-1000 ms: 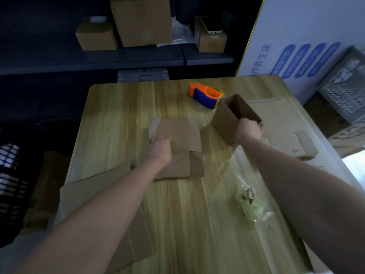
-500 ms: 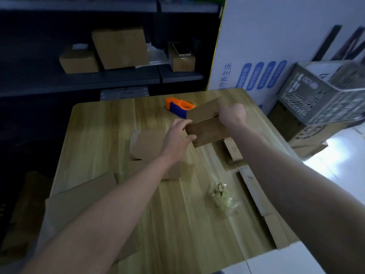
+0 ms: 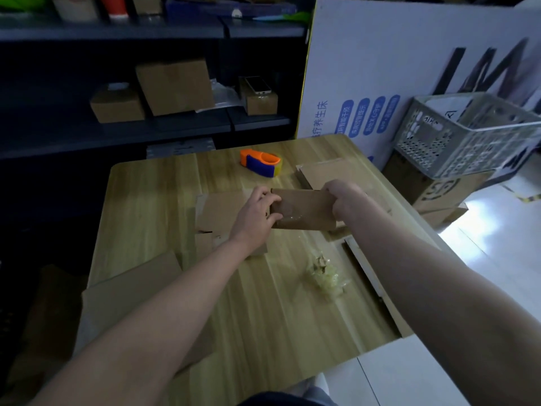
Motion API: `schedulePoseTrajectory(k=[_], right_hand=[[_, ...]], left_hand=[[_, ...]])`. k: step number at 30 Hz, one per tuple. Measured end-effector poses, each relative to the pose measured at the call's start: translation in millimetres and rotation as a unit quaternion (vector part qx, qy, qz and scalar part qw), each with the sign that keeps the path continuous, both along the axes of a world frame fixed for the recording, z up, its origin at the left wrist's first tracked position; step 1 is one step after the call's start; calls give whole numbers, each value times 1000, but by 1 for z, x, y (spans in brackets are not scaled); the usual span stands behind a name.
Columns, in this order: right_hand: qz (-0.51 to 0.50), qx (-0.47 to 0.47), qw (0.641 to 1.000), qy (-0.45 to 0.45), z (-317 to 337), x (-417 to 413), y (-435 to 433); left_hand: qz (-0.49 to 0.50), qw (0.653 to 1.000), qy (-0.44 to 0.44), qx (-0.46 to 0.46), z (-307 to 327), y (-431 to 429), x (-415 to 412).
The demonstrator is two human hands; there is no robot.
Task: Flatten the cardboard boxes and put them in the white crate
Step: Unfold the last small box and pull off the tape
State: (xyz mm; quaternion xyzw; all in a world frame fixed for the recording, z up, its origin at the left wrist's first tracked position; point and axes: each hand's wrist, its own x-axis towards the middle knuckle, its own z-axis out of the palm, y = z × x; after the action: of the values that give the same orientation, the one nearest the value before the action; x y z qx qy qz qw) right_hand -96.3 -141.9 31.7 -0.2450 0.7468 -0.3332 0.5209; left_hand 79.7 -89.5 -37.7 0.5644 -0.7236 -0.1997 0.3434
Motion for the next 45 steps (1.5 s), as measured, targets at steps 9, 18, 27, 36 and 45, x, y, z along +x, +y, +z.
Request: schedulePoseTrajectory(k=[9,18,27,36,45], right_hand=[[-6,-31,999,-5,-12,13,29],[193,-35,980,19,-50,9,39],[423,-167,835,310,-48,-13,41],[586,-137,684,411,-61,-20,46],[638,-152,604,453,-98,10,73]], left_hand=[[61,969,202,124,-7,19,15],[85,723,508,461,-10,19,37],[25,849,331,412,-25,39,16],[-39,868,291,400,-33,58,7],[64,970,42,229,-38,73,6]])
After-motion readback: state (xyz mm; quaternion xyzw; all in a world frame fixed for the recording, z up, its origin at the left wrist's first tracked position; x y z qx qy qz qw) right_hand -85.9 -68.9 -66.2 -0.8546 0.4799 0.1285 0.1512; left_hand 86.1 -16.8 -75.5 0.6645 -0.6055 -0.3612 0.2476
